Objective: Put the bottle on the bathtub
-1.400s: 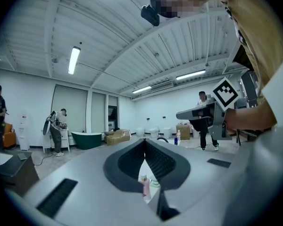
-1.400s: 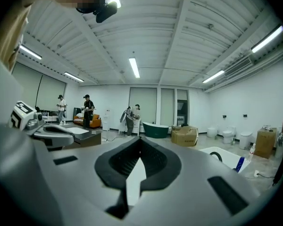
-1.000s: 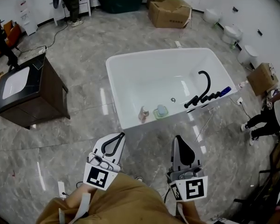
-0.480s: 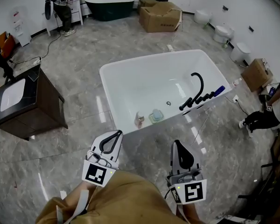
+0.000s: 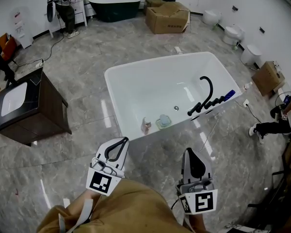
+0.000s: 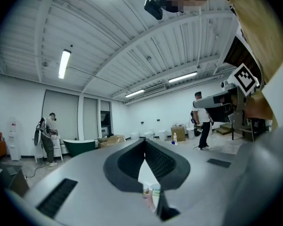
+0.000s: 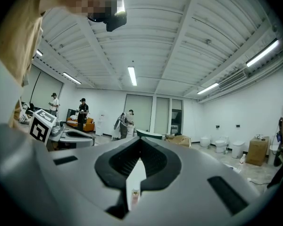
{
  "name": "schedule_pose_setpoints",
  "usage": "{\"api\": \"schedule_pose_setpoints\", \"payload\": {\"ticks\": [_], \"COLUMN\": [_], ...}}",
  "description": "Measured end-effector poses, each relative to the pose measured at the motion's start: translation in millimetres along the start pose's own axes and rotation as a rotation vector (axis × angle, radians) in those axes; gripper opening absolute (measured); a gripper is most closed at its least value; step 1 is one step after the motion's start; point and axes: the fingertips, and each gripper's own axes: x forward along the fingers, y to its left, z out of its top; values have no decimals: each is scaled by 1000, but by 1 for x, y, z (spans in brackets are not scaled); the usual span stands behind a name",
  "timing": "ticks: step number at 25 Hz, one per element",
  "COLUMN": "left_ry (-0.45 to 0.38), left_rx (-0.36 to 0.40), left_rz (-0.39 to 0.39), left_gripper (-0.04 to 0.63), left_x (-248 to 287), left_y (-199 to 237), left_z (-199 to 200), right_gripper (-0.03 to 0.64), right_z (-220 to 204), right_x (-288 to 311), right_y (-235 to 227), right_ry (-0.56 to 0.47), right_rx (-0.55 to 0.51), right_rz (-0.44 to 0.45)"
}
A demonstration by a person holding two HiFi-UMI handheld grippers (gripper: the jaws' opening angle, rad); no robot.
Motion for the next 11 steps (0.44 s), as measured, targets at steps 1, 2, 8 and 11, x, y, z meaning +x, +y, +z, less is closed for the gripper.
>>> {"api": "schedule_pose_setpoints", "payload": {"ticks": [1,2,8,11], "left_ry": [6,11,6,-7], "left_rx": [-7,-12,-11,-10], "left_rz": [2,4,6,-2], "left_gripper": [8,8,8,8], "left_x": [-1,-2,-5,-6], "left_y": [-1,-1,6,7], "left_z": [-2,-4,-2,3], "right_gripper": [5,4,3,3], "right_z": [0,0,8,10], "right_x": [-1,-1,-3,-5], "right_y": [-1,-2,-4,-4], "right_ry": [1,1,-9,-3], "right_rx": [0,-2,-24,-32], "right_rz": [-2,-3,-25,-37]}}
